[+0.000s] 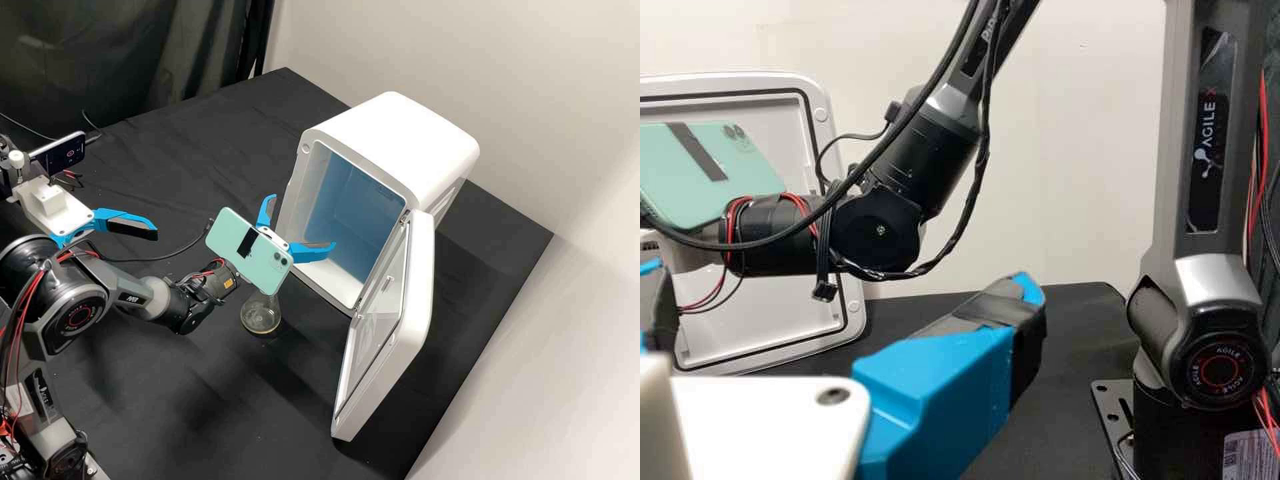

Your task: Place the flask in the incubator

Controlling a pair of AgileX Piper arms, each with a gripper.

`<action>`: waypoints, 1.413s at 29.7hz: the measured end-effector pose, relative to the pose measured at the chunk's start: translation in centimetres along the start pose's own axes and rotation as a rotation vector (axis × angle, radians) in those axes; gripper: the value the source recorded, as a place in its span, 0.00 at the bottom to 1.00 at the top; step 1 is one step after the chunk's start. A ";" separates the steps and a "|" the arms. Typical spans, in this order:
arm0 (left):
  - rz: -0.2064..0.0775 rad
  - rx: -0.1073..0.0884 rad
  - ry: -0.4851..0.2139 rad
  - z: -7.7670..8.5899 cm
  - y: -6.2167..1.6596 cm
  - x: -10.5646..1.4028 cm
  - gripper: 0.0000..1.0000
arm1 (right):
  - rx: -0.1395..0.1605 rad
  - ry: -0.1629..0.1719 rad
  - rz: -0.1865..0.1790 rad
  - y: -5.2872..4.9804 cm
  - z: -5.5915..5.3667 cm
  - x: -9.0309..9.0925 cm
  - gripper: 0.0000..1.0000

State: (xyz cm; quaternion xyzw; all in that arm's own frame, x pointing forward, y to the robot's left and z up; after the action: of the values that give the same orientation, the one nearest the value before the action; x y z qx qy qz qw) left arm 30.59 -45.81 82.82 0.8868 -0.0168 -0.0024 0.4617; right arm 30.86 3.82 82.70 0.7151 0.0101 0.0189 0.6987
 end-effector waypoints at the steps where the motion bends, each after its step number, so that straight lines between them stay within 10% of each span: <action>1: 0.000 0.000 0.000 0.0 0.00 0.0 1.00 | 0.000 0.000 0.000 0.0 0.0 0.0 1.00; 14: -0.009 0.001 0.001 -0.1 -0.32 -0.3 1.00 | 0.000 0.000 0.000 0.0 0.0 0.0 1.00; 18: -0.015 0.017 0.007 -0.7 -0.67 -1.9 1.00 | 0.000 0.000 0.000 0.0 0.0 0.0 1.00; 27: 0.099 0.031 0.090 -3.2 -0.15 -6.3 1.00 | 0.000 0.000 0.000 0.0 0.0 0.0 1.00; 42: 0.075 0.070 0.092 -3.9 -0.65 -9.0 1.00 | 0.000 0.000 0.000 0.0 0.0 0.0 1.00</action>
State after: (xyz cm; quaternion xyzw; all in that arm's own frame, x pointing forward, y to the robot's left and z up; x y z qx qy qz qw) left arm 21.68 -41.91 84.45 0.9004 -0.0290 0.0561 0.4305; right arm 30.86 3.82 82.70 0.7151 0.0101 0.0189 0.6987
